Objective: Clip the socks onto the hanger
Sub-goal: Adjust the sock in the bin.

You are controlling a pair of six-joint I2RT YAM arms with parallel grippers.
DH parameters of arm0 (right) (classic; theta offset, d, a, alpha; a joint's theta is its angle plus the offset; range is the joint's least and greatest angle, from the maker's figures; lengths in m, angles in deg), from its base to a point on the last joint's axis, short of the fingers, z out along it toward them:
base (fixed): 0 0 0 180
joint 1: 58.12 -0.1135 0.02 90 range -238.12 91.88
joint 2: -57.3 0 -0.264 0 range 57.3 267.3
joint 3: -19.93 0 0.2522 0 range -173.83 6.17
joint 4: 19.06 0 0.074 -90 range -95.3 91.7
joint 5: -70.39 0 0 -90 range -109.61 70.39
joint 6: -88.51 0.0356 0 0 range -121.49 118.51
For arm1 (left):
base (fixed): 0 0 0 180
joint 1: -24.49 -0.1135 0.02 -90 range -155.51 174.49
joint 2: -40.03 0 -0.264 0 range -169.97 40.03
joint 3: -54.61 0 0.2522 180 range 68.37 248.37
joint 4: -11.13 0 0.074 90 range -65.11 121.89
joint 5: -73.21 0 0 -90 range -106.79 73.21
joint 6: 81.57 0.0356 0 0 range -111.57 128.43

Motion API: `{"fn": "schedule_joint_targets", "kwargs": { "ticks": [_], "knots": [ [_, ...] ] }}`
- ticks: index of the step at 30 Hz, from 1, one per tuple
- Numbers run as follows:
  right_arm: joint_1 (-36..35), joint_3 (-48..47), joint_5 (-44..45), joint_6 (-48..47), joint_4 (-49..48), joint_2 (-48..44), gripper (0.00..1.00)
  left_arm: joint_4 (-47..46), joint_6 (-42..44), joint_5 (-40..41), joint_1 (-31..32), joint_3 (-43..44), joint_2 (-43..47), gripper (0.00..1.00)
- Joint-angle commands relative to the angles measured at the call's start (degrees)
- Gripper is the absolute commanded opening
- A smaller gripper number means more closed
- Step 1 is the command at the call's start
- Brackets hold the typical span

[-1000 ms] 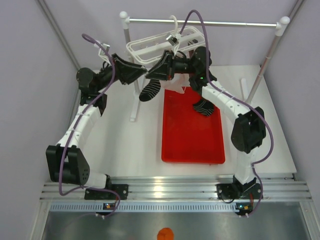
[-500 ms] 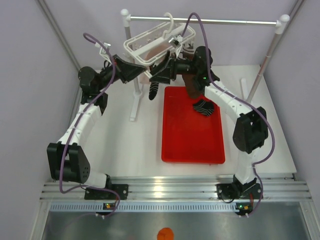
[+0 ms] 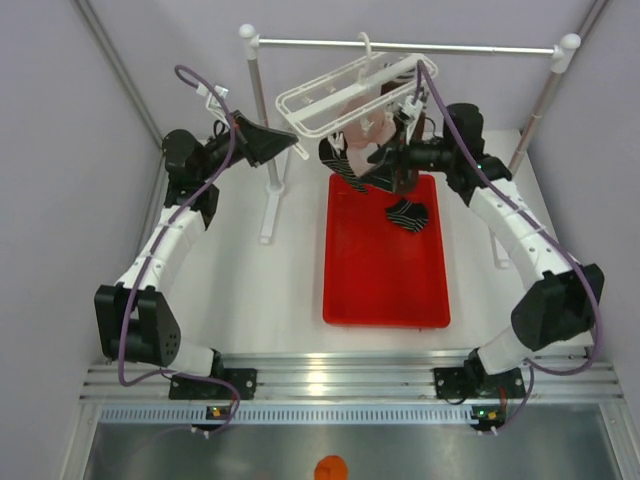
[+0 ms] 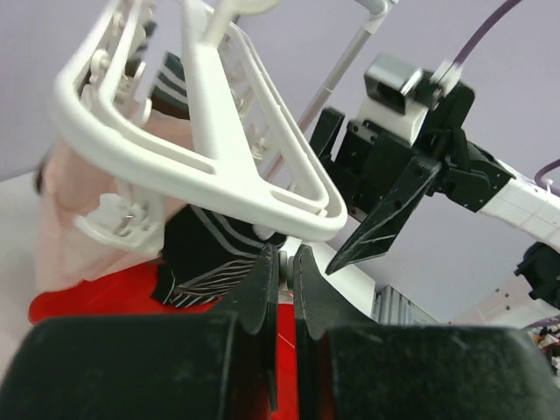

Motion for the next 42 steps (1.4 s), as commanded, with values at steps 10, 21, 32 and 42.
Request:
{"fn": "schedule_joint_targets", "kwargs": {
  "ticks": [10,21,32,42],
  "knots": [
    [10.8,10.9,11.1,-37.3,23.7,0.4,0.64,-1.4,2.3,1.9,-0.3,3.5,0.2,0.00],
    [10.7,12.7,18.6,-38.9,20.0,2.7,0.50,-0.5,3.2,1.9,-0.2,4.2,-0.1,0.00],
    [9.3,10.7,34.5,-35.2,13.0,13.9,0.38,-0.4,3.5,1.9,-0.1,4.2,-0.3,0.00],
    [8.0,5.9,38.9,-30.5,14.3,23.1,0.44,0.2,4.3,2.0,-0.1,4.4,-0.2,0.00]
  ]
}}
